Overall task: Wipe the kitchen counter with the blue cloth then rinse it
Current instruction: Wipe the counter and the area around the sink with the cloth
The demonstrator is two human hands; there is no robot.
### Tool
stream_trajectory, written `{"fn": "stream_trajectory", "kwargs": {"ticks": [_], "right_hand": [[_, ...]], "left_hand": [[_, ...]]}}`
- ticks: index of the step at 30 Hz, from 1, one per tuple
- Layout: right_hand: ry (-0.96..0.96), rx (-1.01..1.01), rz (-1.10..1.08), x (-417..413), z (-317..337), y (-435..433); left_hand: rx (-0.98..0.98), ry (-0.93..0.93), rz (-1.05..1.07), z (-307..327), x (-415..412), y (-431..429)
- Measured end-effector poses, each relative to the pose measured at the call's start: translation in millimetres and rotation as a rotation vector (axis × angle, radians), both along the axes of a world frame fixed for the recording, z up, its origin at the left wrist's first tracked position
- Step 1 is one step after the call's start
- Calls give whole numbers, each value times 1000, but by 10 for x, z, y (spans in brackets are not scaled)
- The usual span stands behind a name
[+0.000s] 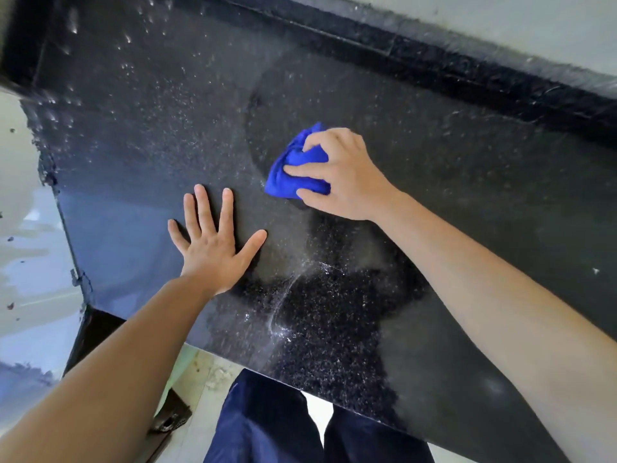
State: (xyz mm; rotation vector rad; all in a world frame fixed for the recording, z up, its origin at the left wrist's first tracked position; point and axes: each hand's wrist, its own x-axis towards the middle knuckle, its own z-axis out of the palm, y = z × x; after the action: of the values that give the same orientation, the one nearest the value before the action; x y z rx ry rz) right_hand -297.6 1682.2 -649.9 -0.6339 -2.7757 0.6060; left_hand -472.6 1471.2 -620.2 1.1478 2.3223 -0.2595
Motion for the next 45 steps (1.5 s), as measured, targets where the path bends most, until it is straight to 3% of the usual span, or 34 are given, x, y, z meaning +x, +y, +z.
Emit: {"fn": "stream_trajectory", "kwargs": {"ticks": [2, 6, 9, 14, 18, 22, 24, 27, 29, 31, 35, 39, 43, 45], "right_hand": [[5, 58, -132, 381, 2, 269], [-118, 53, -664, 407, 31, 620], [-174, 44, -818, 158, 46, 356], [-51, 35, -600, 61, 57, -1069], [-18, -68, -346, 166, 131, -2337], [12, -78, -144, 317, 217, -2440], [96, 1, -295, 382, 284, -2093], [139, 102, -773, 644, 315, -1332], [11, 20, -992, 810, 279, -1055], [-142, -2, -1054, 808, 193, -1195], [-53, 111, -768, 568, 99, -2227], [-18, -26, -421, 466, 183, -3277], [-49, -120, -155, 601, 269, -3502], [-10, -88, -210, 814, 331, -3314]], "left_hand": [[3, -4, -15, -13, 14, 14], [2, -6, -22, 4, -21, 13], [14, 1, -28, -10, -40, 17], [55, -38, 22, -58, -47, 45], [218, -192, 97, 16, -141, -8], [368, -106, -82, 81, -253, -553], [370, -39, -152, 111, -298, -851], [265, -19, -133, 130, -336, -1169], [167, 2, -123, 72, -323, -1311], [115, 45, -136, -7, -290, -1390], [107, 61, -164, -65, -312, -1396], [92, 45, -146, -47, -293, -1452], [92, 38, -117, -2, -289, -1445], [96, 42, -138, -6, -305, -1436]]}}
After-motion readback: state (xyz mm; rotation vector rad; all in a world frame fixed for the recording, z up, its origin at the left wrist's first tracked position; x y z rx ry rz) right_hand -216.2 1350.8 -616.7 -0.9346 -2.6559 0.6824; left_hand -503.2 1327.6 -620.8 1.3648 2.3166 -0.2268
